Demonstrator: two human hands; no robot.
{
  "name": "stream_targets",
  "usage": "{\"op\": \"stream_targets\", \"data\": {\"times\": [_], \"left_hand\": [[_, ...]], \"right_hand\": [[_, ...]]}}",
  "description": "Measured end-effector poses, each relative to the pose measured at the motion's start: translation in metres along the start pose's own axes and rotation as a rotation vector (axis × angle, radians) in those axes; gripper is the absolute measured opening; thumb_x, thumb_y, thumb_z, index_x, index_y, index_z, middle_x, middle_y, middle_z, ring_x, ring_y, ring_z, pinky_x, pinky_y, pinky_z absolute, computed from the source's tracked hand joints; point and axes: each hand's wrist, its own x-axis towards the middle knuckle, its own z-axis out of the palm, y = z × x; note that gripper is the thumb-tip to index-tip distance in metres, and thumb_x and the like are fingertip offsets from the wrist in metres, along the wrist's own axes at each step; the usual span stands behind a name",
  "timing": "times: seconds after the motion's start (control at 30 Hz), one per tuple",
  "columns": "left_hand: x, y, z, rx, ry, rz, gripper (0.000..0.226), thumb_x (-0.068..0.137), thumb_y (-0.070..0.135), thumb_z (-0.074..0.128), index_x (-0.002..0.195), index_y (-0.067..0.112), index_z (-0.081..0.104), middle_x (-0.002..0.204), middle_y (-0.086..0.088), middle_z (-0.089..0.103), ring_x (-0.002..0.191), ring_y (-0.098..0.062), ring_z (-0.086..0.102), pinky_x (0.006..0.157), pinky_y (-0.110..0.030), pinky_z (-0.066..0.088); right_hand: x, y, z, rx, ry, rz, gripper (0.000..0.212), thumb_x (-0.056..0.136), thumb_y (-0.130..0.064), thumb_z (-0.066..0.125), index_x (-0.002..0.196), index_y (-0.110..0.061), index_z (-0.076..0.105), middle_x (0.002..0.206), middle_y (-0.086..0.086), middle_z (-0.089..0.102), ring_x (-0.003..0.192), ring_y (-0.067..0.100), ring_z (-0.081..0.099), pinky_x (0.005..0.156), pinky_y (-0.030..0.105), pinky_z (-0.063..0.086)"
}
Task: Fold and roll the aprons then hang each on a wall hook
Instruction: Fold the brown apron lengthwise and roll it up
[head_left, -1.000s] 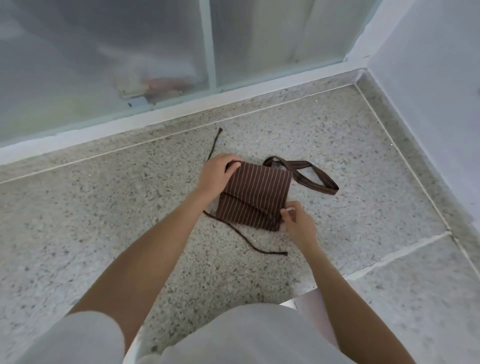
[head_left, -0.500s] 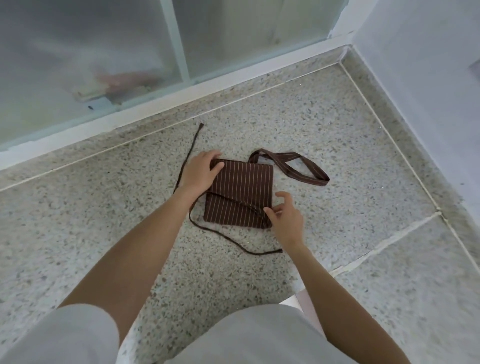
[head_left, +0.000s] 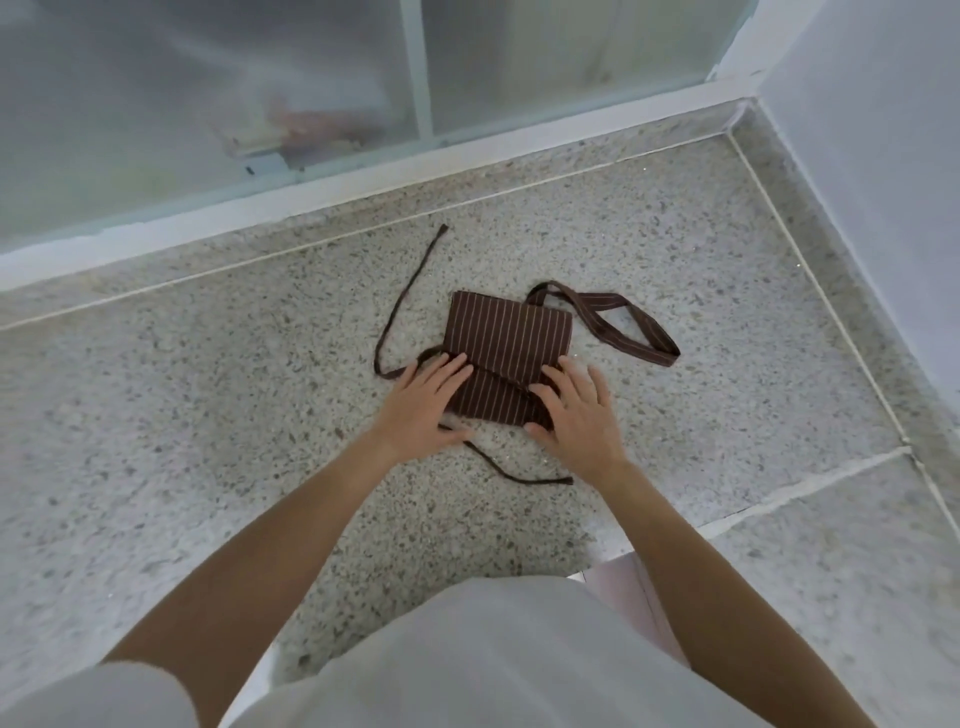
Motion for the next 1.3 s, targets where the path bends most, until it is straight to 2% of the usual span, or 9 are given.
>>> {"op": "stream_targets", "data": {"times": [0.13, 0.3, 0.47, 0.6, 0.7, 0.77, 1.07, 1.2, 1.3], "left_hand": [[0.003, 0.002, -0.006, 0.037, -0.048, -0.047, 0.086, 0.087, 0.058, 0.05, 0.15, 0.024, 0.002, 0.157, 0.011, 0.001, 0.144, -0.015, 0.004, 0.116, -0.037, 0.009], [-0.008, 0.013, -0.01, 0.091, -0.052, -0.109, 0.081, 0.09, 0.053, 0.048, 0.15, 0.019, 0.006, 0.156, 0.003, 0.012, 0.14, -0.023, 0.016, 0.112, -0.038, 0.017], [-0.039, 0.014, 0.007, 0.198, 0.271, 0.098, 0.066, 0.076, 0.05, 0.065, 0.131, 0.02, 0.045, 0.131, -0.002, 0.048, 0.121, -0.02, 0.044, 0.1, -0.036, 0.034], [-0.053, 0.01, 0.014, 0.034, 0.282, 0.153, 0.072, 0.074, 0.058, 0.062, 0.132, 0.018, 0.045, 0.131, -0.001, 0.05, 0.119, -0.018, 0.048, 0.103, -0.032, 0.031], [-0.054, 0.012, 0.01, -0.254, 0.128, 0.02, 0.075, 0.075, 0.065, 0.056, 0.135, 0.021, 0.042, 0.131, 0.003, 0.052, 0.115, -0.015, 0.05, 0.098, -0.027, 0.036], [-0.05, 0.018, 0.004, -0.495, 0.125, -0.121, 0.065, 0.079, 0.063, 0.056, 0.128, 0.023, 0.049, 0.119, 0.008, 0.059, 0.105, -0.011, 0.056, 0.09, -0.025, 0.044], [-0.009, 0.024, -0.006, -0.577, 0.269, -0.588, 0.046, 0.085, 0.055, 0.055, 0.104, 0.014, 0.065, 0.094, 0.001, 0.066, 0.08, -0.01, 0.057, 0.068, -0.021, 0.043], [0.0, 0.023, -0.008, -0.527, 0.226, -0.641, 0.042, 0.085, 0.056, 0.055, 0.099, 0.017, 0.064, 0.084, 0.004, 0.064, 0.078, -0.013, 0.06, 0.064, -0.025, 0.047], [-0.002, 0.024, -0.015, -0.462, 0.283, -0.666, 0.031, 0.087, 0.045, 0.058, 0.104, 0.02, 0.059, 0.097, 0.004, 0.062, 0.094, -0.016, 0.059, 0.082, -0.031, 0.046]], "right_hand": [[0.004, 0.013, -0.001, -0.098, -0.207, -0.116, 0.064, 0.08, -0.05, 0.065, 0.13, -0.013, 0.053, 0.139, 0.014, 0.048, 0.131, 0.032, 0.042, 0.112, 0.05, 0.022], [0.016, 0.01, -0.013, -0.074, -0.068, -0.224, 0.023, 0.081, -0.025, 0.068, 0.102, -0.013, 0.068, 0.109, 0.015, 0.067, 0.1, 0.03, 0.065, 0.108, 0.052, 0.034], [-0.014, 0.013, -0.014, -0.038, -0.031, -0.33, 0.031, 0.091, -0.036, 0.044, 0.101, -0.021, 0.069, 0.103, 0.001, 0.071, 0.114, 0.029, 0.059, 0.112, 0.058, 0.012], [-0.039, 0.013, -0.011, 0.258, -0.08, -0.243, 0.039, 0.093, -0.035, 0.037, 0.106, -0.013, 0.066, 0.103, 0.005, 0.071, 0.112, 0.025, 0.06, 0.115, 0.039, 0.017], [-0.04, 0.009, -0.02, 0.542, -0.138, -0.008, 0.025, 0.097, -0.031, 0.044, 0.108, -0.016, 0.06, 0.083, 0.003, 0.066, 0.072, 0.018, 0.063, 0.077, 0.028, 0.048], [-0.03, 0.006, -0.025, 0.592, -0.116, 0.126, 0.018, 0.097, -0.028, 0.047, 0.106, -0.017, 0.058, 0.071, 0.001, 0.062, 0.058, 0.016, 0.058, 0.052, 0.025, 0.039], [0.027, 0.003, -0.021, 0.31, -0.196, 0.409, 0.034, 0.1, -0.038, 0.035, 0.121, -0.015, 0.046, 0.113, 0.012, 0.051, 0.076, 0.03, 0.057, 0.062, 0.033, 0.04], [0.028, 0.003, -0.022, 0.319, -0.207, 0.398, 0.027, 0.099, -0.036, 0.04, 0.114, -0.014, 0.045, 0.087, 0.002, 0.056, 0.079, 0.027, 0.061, 0.06, 0.031, 0.037], [0.016, -0.009, -0.024, 0.315, -0.27, 0.378, 0.027, 0.097, -0.039, 0.043, 0.112, -0.018, 0.051, 0.086, 0.001, 0.061, 0.08, 0.023, 0.062, 0.062, 0.029, 0.04]]}}
